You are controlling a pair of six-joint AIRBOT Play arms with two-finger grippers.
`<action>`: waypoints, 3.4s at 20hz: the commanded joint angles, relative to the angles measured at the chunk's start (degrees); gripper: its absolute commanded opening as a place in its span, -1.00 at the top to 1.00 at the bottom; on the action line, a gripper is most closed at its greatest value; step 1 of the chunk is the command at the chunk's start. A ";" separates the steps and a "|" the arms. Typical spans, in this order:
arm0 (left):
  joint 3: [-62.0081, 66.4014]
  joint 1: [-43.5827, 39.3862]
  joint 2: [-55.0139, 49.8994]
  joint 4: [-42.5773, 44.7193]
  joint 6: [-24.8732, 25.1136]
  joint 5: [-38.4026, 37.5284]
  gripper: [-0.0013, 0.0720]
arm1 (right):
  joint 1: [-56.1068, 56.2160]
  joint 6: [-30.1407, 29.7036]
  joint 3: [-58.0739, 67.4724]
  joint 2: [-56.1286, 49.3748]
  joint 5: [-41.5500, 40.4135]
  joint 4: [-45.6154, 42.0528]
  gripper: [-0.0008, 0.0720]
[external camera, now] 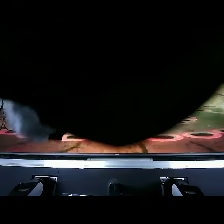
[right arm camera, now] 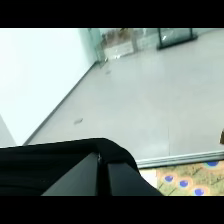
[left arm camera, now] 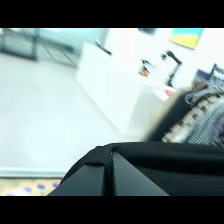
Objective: Fold the clothes and pants, and hang the long-sleeved shirts on hangers.
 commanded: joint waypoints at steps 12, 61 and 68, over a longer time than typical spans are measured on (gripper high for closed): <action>-19.82 -5.11 -15.87 2.56 -2.91 1.46 0.90 | 0.02 17.59 -2.99 -23.69 4.37 3.26 0.91; -74.86 -39.21 -27.47 -20.37 -17.51 29.31 -0.86 | 9.84 -9.20 -53.77 -42.69 -0.44 19.67 0.91; -74.64 -37.97 -28.24 -20.35 -19.26 33.97 0.90 | 9.84 -7.87 -53.79 -36.39 4.72 16.31 0.91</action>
